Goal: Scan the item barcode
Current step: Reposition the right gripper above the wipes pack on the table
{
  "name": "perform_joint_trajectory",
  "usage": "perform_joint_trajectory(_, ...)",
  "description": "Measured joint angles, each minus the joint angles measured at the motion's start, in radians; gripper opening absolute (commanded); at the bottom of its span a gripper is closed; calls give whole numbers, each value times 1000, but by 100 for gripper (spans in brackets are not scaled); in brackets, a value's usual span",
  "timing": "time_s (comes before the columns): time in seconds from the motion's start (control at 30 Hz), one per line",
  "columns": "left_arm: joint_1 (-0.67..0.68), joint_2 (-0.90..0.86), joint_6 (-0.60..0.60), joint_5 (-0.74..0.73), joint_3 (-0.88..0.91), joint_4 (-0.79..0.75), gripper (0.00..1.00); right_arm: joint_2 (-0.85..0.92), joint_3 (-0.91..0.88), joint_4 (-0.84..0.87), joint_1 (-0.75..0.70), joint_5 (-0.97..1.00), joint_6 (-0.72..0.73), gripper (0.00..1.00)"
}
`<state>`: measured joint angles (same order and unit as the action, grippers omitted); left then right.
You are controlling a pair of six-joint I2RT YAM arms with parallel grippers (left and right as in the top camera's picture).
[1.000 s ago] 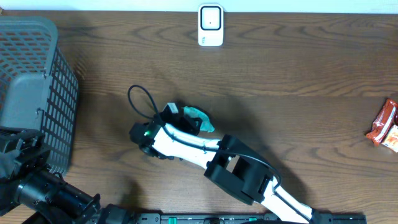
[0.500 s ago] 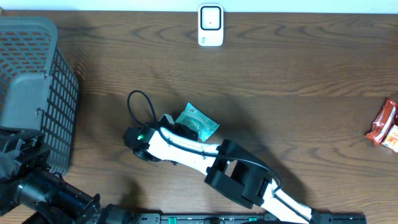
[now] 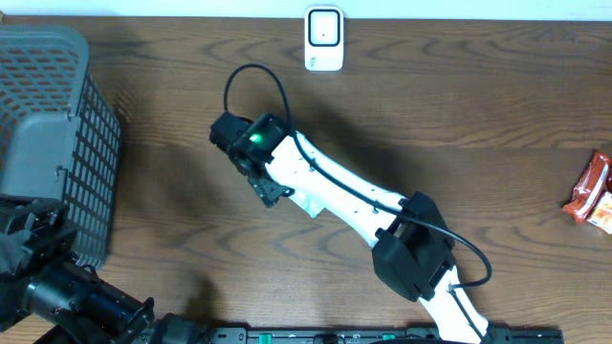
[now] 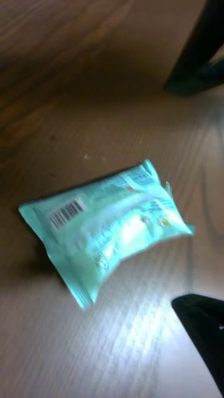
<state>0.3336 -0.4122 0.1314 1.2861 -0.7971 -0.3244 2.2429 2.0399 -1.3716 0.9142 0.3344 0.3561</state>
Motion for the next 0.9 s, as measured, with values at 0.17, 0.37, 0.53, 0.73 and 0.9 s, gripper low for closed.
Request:
perform_joint_trajectory(0.17, 0, 0, 0, 0, 0, 0, 98, 1, -51, 48, 28, 21, -3, 99)
perform_joint_trajectory(0.37, 0, 0, 0, 0, 0, 0, 98, 2, -55, 95, 39, -11, -43, 79)
perform_joint_trajectory(0.53, 0, 0, 0, 0, 0, 0, 98, 2, -56, 102, 12, -40, -64, 1)
perform_joint_trajectory(0.73, 0, 0, 0, 0, 0, 0, 98, 2, -56, 136, 2, 8, -69, 1)
perform_joint_trajectory(0.9, 0, 0, 0, 0, 0, 0, 98, 2, -60, 181, 2, 45, -74, 1)
